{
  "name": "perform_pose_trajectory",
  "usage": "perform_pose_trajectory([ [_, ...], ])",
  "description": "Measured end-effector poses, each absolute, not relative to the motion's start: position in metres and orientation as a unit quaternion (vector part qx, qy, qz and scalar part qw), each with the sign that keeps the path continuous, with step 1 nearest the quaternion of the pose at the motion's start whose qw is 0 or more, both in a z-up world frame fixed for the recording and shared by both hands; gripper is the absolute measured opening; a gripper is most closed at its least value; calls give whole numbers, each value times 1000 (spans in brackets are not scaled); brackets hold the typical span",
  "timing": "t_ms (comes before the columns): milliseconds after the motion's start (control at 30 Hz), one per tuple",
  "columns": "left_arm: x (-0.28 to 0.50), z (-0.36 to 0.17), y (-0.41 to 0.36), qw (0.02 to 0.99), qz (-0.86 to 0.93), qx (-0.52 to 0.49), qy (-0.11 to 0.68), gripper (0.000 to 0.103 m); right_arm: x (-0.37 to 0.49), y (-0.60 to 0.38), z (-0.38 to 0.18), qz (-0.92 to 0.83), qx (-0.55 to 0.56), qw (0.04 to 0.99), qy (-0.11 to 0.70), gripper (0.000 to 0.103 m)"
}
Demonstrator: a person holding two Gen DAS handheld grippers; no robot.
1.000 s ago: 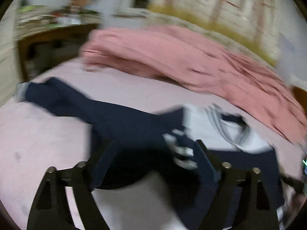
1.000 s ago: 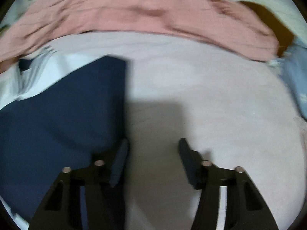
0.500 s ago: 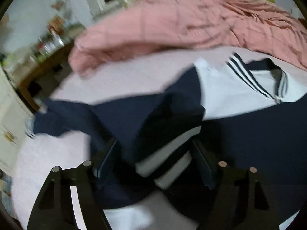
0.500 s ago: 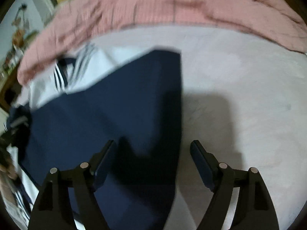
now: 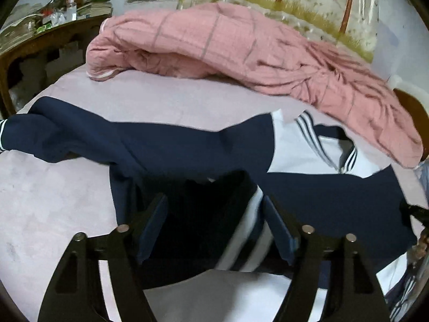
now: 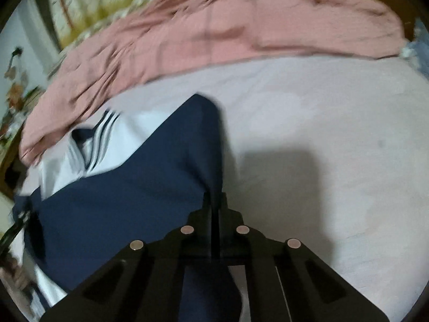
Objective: Fold large clothes
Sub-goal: 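Release the navy sleeve and press it flat with the right tool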
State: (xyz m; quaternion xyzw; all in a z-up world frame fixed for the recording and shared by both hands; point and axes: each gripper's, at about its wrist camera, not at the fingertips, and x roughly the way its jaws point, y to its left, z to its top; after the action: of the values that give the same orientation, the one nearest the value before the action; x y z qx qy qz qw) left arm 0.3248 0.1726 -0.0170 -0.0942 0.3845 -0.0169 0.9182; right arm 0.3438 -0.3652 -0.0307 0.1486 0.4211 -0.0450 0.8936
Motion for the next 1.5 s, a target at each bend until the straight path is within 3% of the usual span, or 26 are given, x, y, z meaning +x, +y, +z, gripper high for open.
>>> perform_pose_trajectory([
  [200,332,-22,159,915,-6,-73,397,88,352,-369,-49,-78,127,880,451,3],
  [267,337,-33,161,906,20,-79,416,103,353,-363,-44,-90,101,885,446,3],
  [333,342,-45,160,899,57,-71,428,103,351,-362,-45,-97,80,881,457,5],
  [400,345,-50,156,893,62,-54,442,90,348,-365,-43,-97,77,877,465,11],
  [467,340,-44,156,899,49,-56,431,57,339,-374,-33,-88,103,881,453,23],
  [500,335,-37,155,904,58,-44,421,49,335,-375,-28,-83,114,885,445,28],
  [533,330,-32,155,907,71,-28,413,36,333,-377,-22,-75,124,888,436,44],
  [567,326,-27,155,910,97,-8,404,36,328,-378,-14,-66,132,891,429,61],
  [600,322,-25,155,912,128,12,389,36,323,-377,-6,-58,137,895,420,66],
  [700,329,-39,159,904,132,22,407,32,313,-354,10,-8,97,898,430,68],
  [733,333,-45,163,901,114,9,419,20,311,-344,11,14,83,893,442,68],
  [800,336,-49,166,898,93,-6,430,16,312,-323,8,63,77,879,466,68],
  [833,335,-48,167,900,92,-9,427,14,315,-315,3,79,79,871,478,59],
  [867,333,-46,168,902,90,-10,423,13,319,-311,-2,85,77,865,489,43],
  [933,333,-46,169,901,89,-10,424,13,330,-298,-27,65,46,841,534,33],
  [1033,335,-51,168,895,93,-5,436,13,340,-285,-56,22,-8,825,565,32],
  [1300,331,-47,176,902,83,-33,422,19,344,-309,-54,11,36,830,557,27],
  [1400,319,-23,185,922,70,-60,377,31,343,-307,-46,-6,29,839,543,27],
  [1467,310,-1,198,930,63,-91,351,62,340,-308,-32,-32,20,856,516,31],
  [1500,308,11,206,929,63,-101,351,65,341,-308,-27,-43,16,862,505,33],
])
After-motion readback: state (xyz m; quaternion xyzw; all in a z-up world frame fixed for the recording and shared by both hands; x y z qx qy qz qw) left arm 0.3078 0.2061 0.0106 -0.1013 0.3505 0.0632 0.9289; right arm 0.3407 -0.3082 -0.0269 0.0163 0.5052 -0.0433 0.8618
